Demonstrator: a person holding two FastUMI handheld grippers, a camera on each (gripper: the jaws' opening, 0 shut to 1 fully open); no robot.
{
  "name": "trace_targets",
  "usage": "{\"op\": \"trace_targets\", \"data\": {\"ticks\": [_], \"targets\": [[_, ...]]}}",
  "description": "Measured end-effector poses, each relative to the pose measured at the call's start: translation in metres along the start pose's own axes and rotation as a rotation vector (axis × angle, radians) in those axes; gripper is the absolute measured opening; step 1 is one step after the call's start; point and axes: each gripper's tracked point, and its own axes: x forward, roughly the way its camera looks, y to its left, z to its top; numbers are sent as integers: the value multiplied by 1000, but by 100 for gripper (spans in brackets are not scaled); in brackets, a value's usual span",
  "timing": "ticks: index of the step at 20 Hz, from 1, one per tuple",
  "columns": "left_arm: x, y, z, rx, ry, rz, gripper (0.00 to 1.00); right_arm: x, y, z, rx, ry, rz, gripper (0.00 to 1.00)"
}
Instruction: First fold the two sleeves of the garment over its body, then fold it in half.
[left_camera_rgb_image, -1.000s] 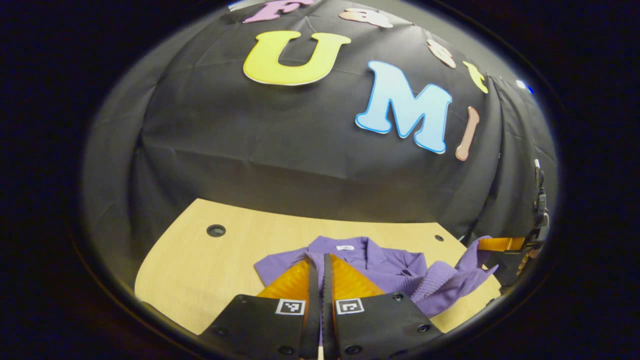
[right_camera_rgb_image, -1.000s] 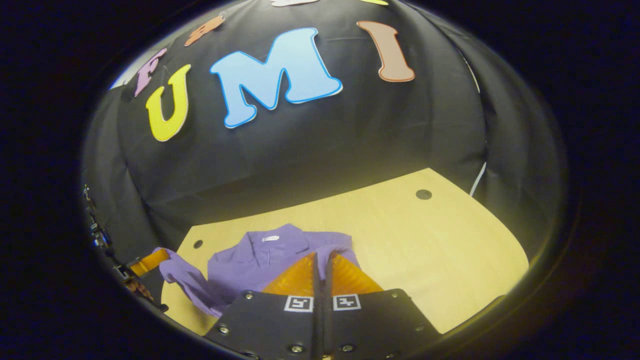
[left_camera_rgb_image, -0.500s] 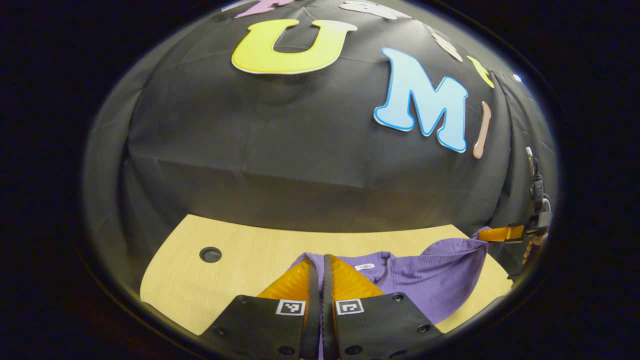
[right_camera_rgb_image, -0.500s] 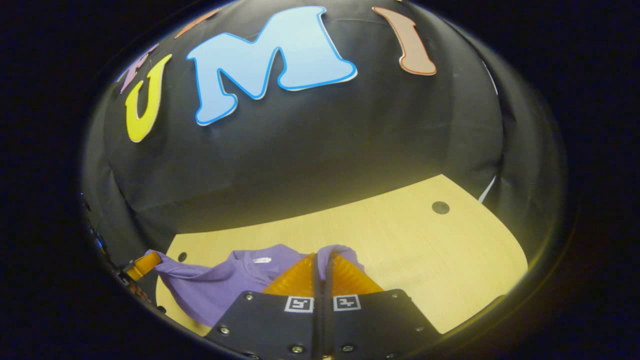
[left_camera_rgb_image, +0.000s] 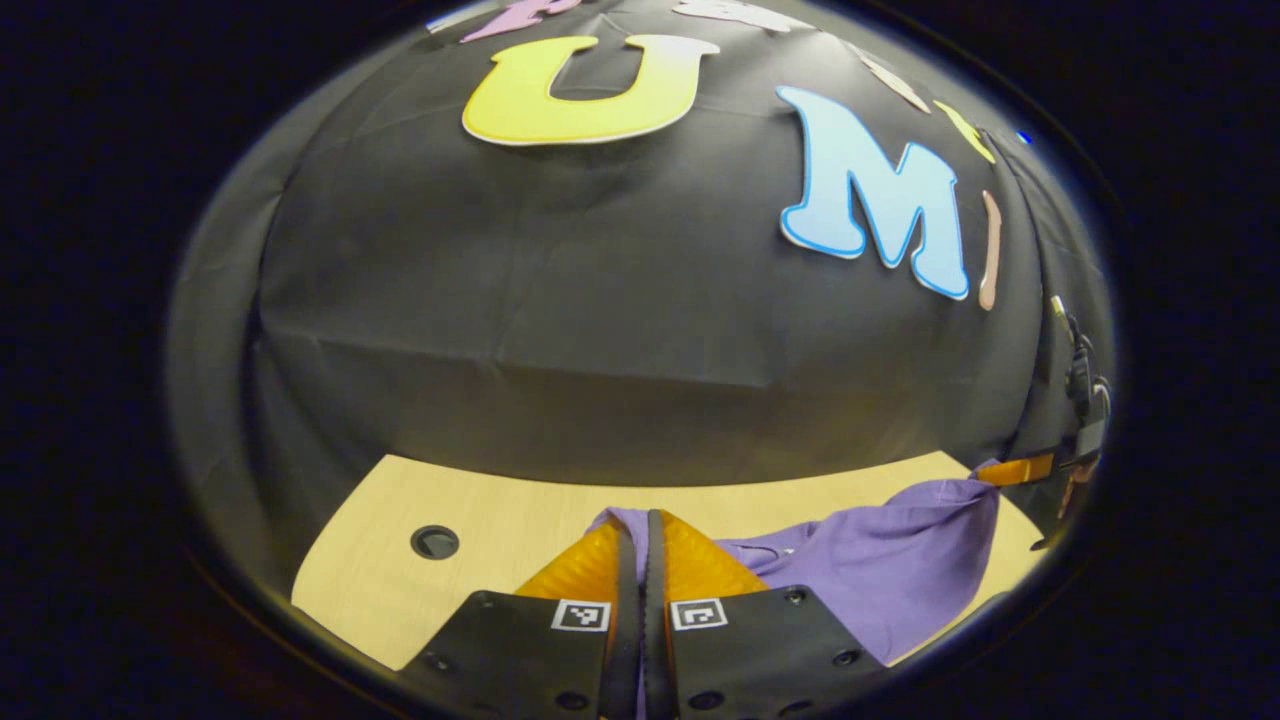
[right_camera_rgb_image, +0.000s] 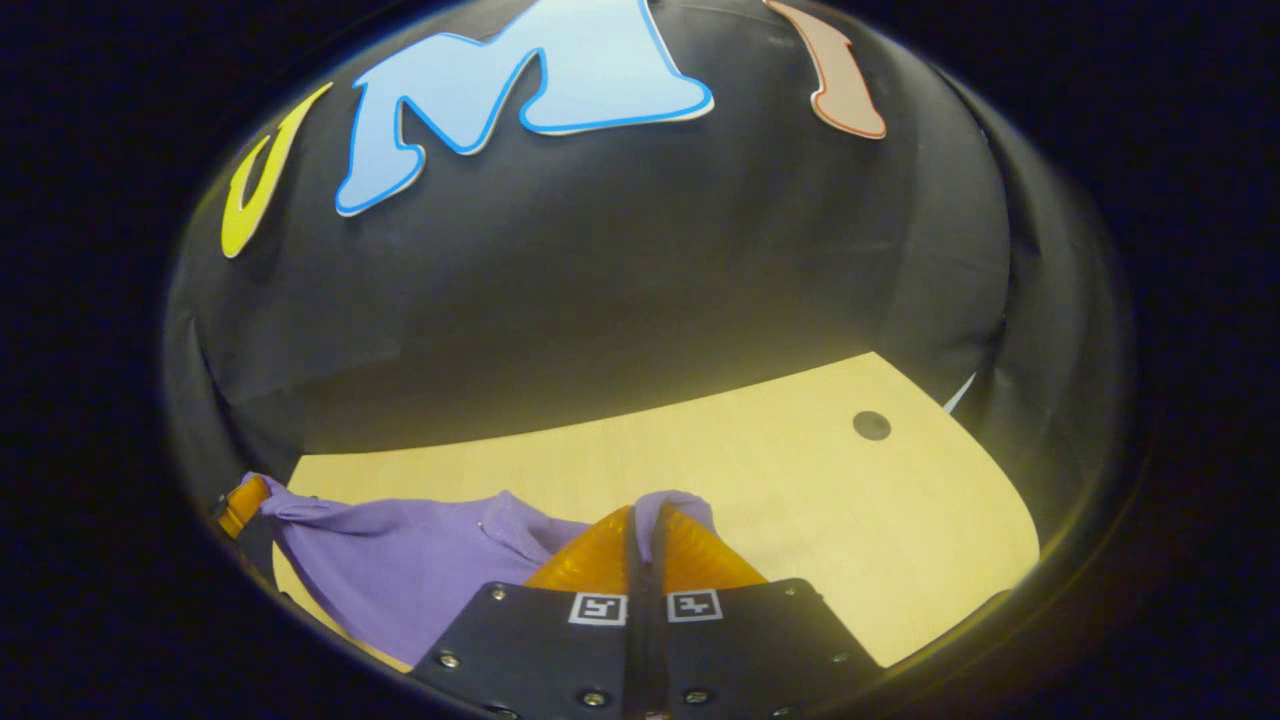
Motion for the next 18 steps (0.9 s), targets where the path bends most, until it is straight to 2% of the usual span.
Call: {"op": "trace_targets", "data": {"ticks": [5, 6, 7, 8, 10, 11, 12, 14, 15, 17, 18], "targets": [[3, 11, -26, -19, 62, 72, 8, 8, 3, -18, -79, 23, -21, 4], [-1, 11, -30, -18, 73, 85, 10, 7, 5, -20, -103, 24, -16, 9], [-7, 10, -31, -5, 75, 96, 16, 5, 8, -21, -127, 23, -9, 9], [-14, 9, -29, 13, 67, 104, 18, 4, 12, -22, -157, 18, 0, 11], [-30, 2, -23, 51, 45, 106, 25, -8, 18, -21, -212, -6, 13, 23], [-39, 0, -17, 74, 25, 118, 34, -17, 20, -19, -230, -24, 19, 38], [-51, -4, -9, 83, 7, 119, 37, -23, 23, -18, -239, -43, 27, 39], [-74, -16, 0, 72, -17, 113, 47, -46, 31, -18, -243, -75, 67, 60], [-88, -21, 4, 71, -31, 120, 53, -59, 33, -18, -245, -94, 76, 60], [-115, -32, 12, 88, -66, 131, 61, -87, 32, -17, -248, -135, 95, 70], [-133, -40, 17, 92, -84, 136, 65, -102, 30, -16, -251, -158, 95, 71]]}}
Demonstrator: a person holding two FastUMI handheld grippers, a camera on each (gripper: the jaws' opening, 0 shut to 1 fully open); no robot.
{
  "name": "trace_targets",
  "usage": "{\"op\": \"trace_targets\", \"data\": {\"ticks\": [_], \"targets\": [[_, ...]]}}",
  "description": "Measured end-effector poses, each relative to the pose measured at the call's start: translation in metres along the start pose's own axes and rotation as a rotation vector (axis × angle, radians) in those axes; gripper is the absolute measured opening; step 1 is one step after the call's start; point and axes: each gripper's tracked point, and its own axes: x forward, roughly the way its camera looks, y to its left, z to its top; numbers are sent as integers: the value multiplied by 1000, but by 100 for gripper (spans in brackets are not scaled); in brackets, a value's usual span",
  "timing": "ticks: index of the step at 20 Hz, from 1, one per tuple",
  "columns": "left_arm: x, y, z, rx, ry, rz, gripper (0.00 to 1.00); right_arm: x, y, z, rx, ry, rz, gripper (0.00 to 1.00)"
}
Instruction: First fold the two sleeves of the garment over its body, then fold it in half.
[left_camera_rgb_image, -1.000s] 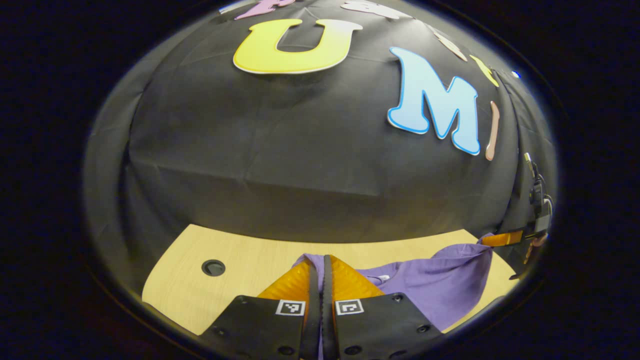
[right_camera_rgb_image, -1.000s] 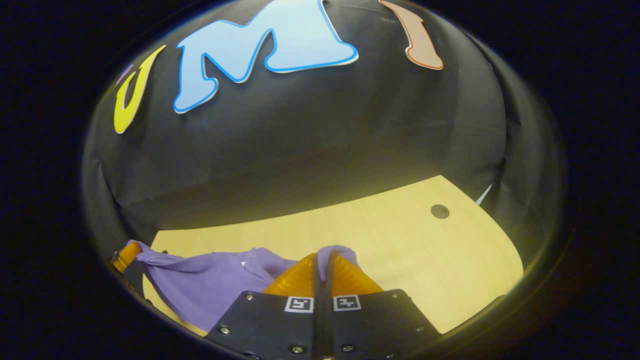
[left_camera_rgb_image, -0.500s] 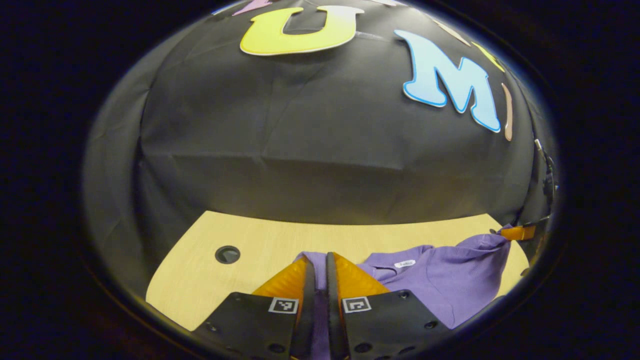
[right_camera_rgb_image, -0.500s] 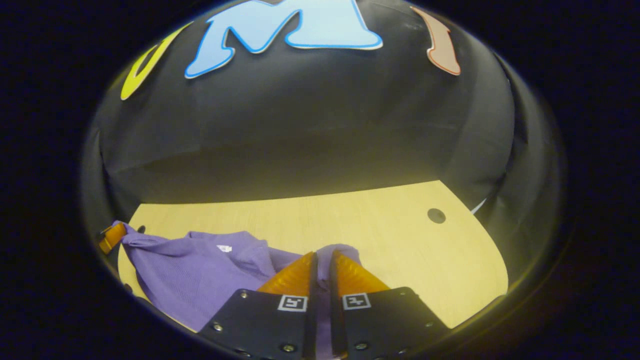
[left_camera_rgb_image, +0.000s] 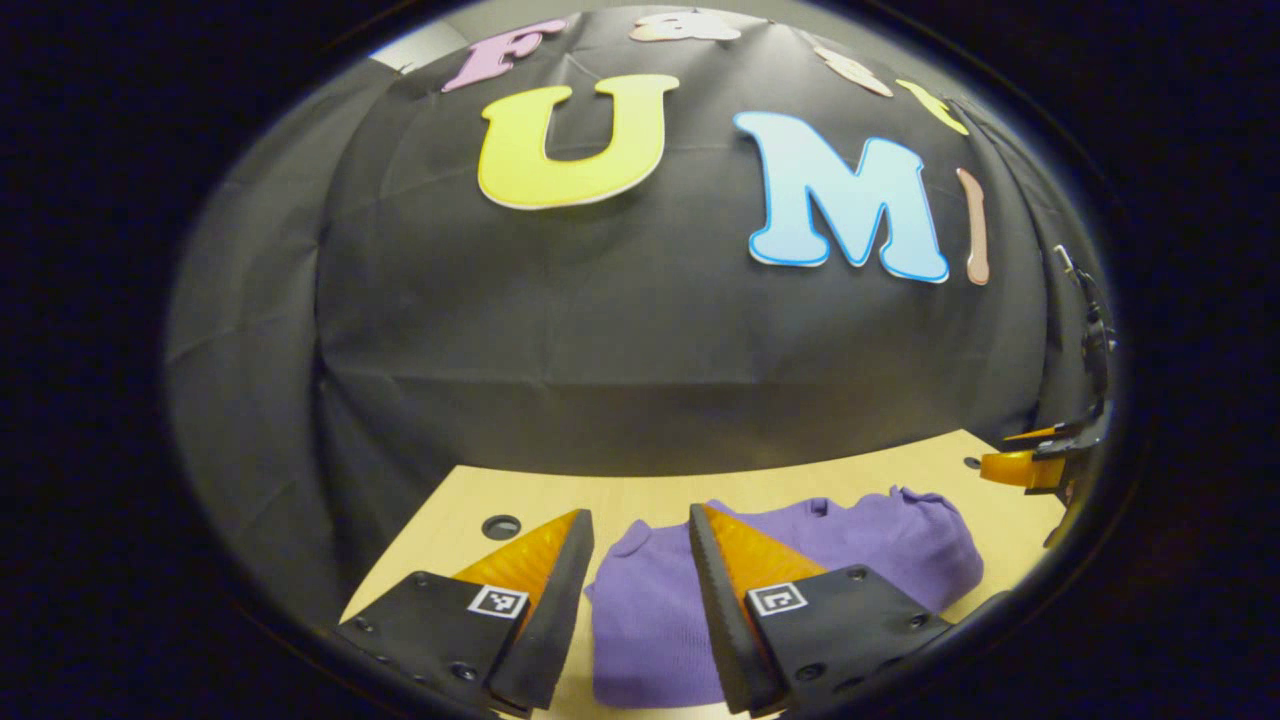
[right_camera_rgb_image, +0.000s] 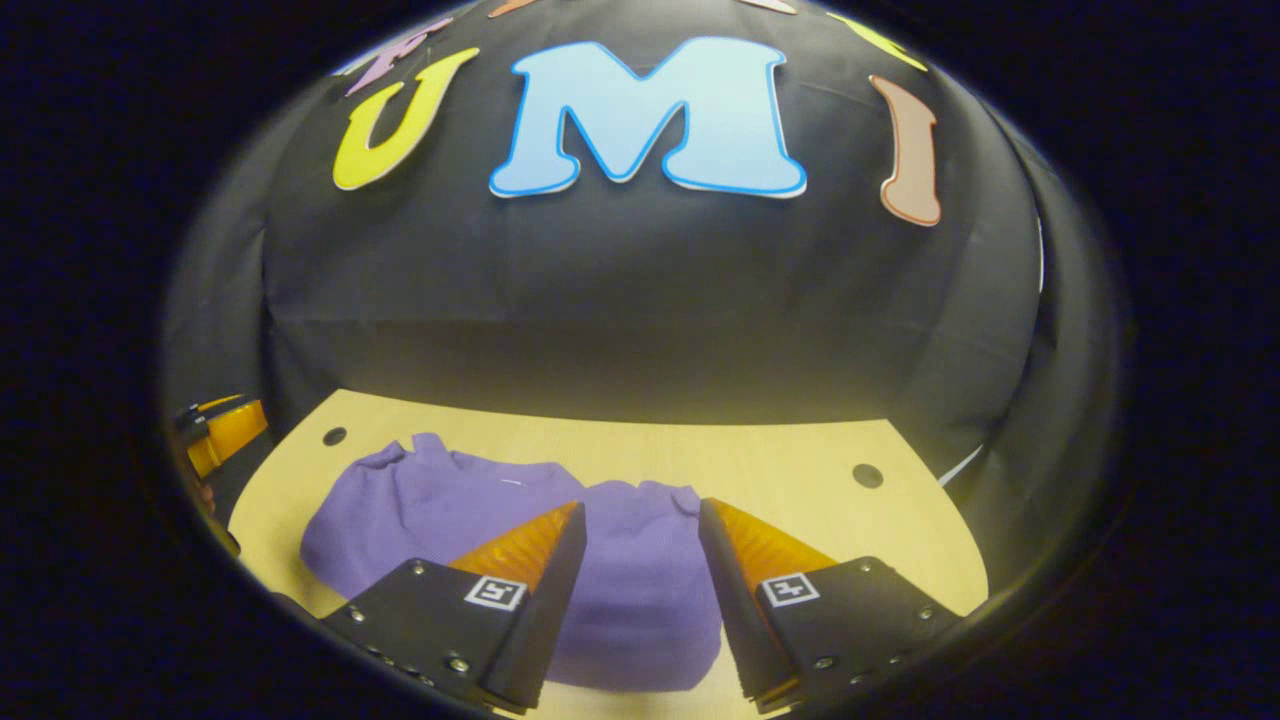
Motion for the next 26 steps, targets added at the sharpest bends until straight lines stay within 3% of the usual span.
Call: {"op": "trace_targets", "data": {"ticks": [1, 2, 3, 7, 16, 18, 19, 21, 22, 26], "targets": [[-17, -6, 5, -2, -15, 1, 68, -15, -3, 3, 0, -23, -3, 70], [-33, -12, 9, -8, -26, 4, 69, -32, -5, 6, 3, -43, 0, 77], [-49, -17, 12, -16, -37, 5, 71, -48, -8, 10, 4, -66, -3, 91], [-109, -43, 25, -37, -88, 22, 83, -111, -24, 17, -10, -149, -13, 92], [-229, -108, 58, -48, -226, 58, 81, -220, -54, 18, 12, -270, 78, 92], [-246, -119, 55, -47, -226, 58, 80, -233, -64, 14, -6, -278, 66, 90], [-252, -122, 54, -40, -227, 60, 87, -239, -68, 13, -16, -282, 59, 92], [-263, -126, 58, -21, -241, 61, 80, -249, -75, 12, -28, -297, 46, 92], [-267, -126, 59, -19, -244, 64, 83, -253, -75, 12, -30, -304, 42, 92], [-272, -123, 65, -44, -245, 65, 83, -265, -67, 8, -54, -321, 47, 92]]}}
